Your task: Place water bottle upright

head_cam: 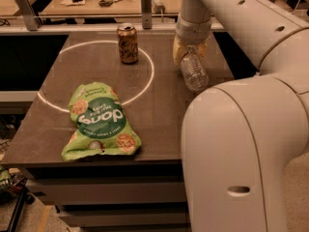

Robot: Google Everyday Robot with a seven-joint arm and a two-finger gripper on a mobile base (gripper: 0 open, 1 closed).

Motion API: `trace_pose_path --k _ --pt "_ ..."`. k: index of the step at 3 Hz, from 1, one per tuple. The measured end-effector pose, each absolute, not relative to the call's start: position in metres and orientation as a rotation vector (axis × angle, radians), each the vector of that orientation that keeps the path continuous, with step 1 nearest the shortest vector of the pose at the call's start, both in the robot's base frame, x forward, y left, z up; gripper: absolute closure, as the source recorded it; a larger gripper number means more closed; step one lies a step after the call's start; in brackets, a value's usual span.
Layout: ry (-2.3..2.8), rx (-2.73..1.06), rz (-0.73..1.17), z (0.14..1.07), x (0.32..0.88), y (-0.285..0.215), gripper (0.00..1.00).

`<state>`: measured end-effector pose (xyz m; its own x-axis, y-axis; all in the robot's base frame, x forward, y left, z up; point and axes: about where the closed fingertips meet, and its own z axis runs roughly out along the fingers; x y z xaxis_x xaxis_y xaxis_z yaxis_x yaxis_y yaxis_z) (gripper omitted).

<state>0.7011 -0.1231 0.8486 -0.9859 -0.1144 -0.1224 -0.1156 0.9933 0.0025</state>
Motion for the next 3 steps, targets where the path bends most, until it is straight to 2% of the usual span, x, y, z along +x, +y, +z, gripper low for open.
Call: trace_pose_path --k 1,2,3 --pt "2.914 -0.420 -0.016 0.873 0.695 -0.120 1.00" --pt "2.727 -0.640 0.122 0.899 0.688 -0.111 1.00" --pt "2.504 -0.760 0.398 0.926 0.678 -0.107 1.00"
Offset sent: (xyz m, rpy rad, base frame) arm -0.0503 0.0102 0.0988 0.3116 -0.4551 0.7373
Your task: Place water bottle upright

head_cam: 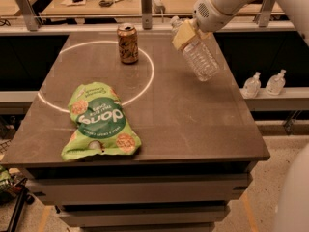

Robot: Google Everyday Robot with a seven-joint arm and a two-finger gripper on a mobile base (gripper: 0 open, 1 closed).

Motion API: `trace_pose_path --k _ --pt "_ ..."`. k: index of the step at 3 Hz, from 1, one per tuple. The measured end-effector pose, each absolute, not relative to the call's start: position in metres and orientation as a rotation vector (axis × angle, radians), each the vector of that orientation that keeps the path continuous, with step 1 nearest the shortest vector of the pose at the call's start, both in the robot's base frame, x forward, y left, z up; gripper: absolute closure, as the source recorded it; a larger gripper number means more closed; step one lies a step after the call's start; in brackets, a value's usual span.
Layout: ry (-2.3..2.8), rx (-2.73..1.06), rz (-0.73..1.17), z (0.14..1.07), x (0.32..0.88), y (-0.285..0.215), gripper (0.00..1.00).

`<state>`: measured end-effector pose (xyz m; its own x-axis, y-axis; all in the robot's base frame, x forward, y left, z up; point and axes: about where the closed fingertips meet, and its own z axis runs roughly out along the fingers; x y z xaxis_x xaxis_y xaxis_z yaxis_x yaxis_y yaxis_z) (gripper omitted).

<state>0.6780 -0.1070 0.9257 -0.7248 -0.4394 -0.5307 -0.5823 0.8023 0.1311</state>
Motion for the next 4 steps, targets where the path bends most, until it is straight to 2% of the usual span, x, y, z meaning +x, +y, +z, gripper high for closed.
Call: trace_pose_path --k 1,2,4 --pt "2.292 -0.853 0.641 0.949 0.664 -0.111 1.00" --pt "2.122 -0.994 0.672 0.967 0.646 -0.110 1.00" --pt "2.061 -1.085 0.635 0.965 0.645 -0.108 1.00"
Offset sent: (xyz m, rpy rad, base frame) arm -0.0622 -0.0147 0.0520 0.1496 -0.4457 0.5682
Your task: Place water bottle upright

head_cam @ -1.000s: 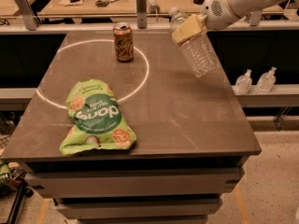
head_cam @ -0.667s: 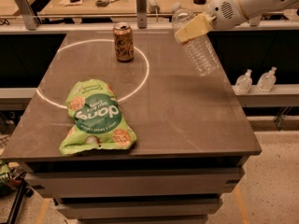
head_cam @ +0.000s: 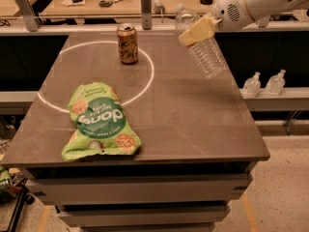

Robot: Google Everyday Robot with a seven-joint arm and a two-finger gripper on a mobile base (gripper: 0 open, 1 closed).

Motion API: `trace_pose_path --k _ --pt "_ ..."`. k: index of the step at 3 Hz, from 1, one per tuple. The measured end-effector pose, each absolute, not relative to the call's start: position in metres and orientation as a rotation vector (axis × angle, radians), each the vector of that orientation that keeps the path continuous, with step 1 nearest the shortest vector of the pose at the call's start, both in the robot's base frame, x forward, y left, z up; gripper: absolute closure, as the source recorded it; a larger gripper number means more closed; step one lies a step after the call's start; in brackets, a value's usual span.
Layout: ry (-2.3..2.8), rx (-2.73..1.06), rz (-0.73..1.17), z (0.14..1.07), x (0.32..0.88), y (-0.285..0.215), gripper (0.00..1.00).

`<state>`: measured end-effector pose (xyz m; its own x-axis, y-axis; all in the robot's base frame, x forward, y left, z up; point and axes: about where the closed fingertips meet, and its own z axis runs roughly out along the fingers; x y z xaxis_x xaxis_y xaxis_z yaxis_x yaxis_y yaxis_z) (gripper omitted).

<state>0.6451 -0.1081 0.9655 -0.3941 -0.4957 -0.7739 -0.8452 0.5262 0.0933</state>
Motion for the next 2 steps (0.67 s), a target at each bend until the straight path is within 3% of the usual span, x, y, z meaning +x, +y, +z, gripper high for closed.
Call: trace_pose_path --k 2 --pt "1.759 -1.010 0.795 0.967 0.652 -0.091 1.00"
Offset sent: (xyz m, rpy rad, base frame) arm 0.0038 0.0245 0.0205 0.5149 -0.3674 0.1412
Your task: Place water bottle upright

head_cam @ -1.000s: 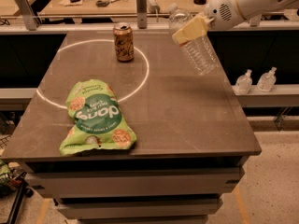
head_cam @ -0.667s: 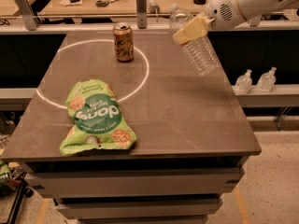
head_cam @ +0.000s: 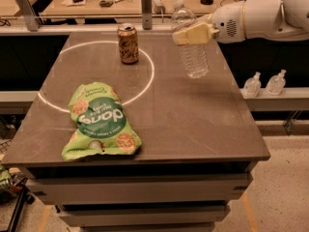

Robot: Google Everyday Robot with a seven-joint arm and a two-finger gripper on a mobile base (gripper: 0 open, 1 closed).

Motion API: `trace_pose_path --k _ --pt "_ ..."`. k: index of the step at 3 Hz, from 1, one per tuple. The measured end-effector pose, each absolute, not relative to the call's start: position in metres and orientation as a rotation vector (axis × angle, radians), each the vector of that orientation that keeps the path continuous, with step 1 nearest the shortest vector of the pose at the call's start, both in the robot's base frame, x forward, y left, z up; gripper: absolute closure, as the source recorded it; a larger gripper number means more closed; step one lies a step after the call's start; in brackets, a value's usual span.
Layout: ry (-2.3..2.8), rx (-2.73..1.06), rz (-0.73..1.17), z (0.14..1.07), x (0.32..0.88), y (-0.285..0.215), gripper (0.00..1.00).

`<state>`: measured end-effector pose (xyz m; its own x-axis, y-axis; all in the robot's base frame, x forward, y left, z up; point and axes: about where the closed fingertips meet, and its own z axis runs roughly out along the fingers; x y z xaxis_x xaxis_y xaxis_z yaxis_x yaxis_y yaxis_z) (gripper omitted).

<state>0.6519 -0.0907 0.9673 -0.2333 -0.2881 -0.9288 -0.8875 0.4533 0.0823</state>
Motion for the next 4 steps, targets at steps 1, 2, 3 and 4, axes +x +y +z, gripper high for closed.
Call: trace_pose_path --k 1,2,3,4 --pt "1.565 -0.997 0.840 0.974 0.654 -0.081 1.00" --pt "1.461 -0.986 0.823 0.976 0.655 -0.078 1.00" --pt "1.447 -0.967 0.785 0.966 0.655 -0.075 1.00" --pt "1.441 -0.823 0.813 0.942 0.657 -0.080 1.00"
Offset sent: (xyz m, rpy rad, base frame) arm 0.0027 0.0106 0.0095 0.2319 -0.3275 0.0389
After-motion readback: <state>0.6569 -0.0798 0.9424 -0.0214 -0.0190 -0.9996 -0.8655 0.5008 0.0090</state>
